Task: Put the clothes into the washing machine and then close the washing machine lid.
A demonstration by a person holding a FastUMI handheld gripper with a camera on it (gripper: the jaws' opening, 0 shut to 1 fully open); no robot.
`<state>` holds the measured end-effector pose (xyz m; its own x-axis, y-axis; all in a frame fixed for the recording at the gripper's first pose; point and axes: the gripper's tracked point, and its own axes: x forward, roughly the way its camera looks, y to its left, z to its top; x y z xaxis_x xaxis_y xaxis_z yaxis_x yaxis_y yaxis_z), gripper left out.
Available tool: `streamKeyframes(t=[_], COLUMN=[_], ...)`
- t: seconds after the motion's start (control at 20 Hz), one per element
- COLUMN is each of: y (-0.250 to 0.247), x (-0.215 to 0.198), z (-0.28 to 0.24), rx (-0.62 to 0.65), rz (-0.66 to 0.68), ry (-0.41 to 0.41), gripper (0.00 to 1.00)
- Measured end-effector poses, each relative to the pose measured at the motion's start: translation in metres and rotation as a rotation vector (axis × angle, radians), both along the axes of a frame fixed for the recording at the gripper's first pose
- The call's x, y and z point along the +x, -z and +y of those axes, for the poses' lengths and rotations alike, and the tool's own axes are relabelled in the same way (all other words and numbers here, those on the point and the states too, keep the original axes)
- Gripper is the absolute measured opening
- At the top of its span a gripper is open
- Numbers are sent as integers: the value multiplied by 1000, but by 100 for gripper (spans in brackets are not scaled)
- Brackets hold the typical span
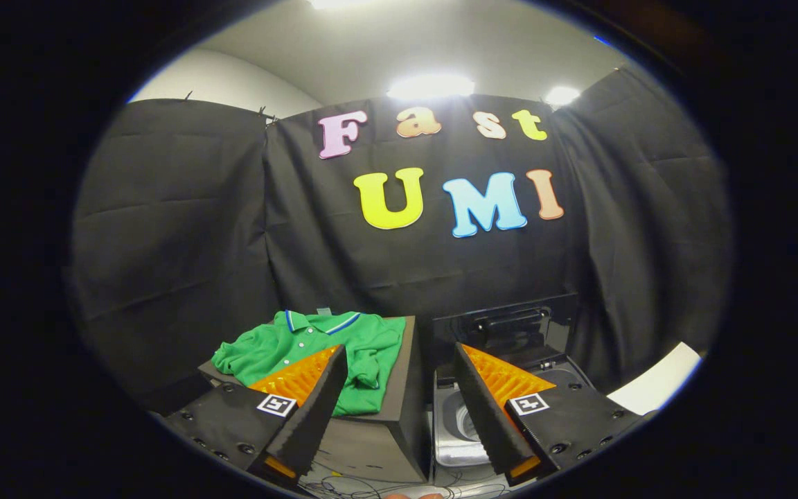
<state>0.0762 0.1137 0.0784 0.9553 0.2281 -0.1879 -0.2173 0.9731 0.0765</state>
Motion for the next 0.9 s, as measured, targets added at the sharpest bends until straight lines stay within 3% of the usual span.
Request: streamKeyframes(t=[0.4, 0.65, 0.9], y=[-23, -2, 17], x=[51, 77, 93], z=[83, 129, 176], rx=[-47, -137, -183], rz=[161, 315, 405], ry=[-108, -194, -224], gripper=[96, 96, 96])
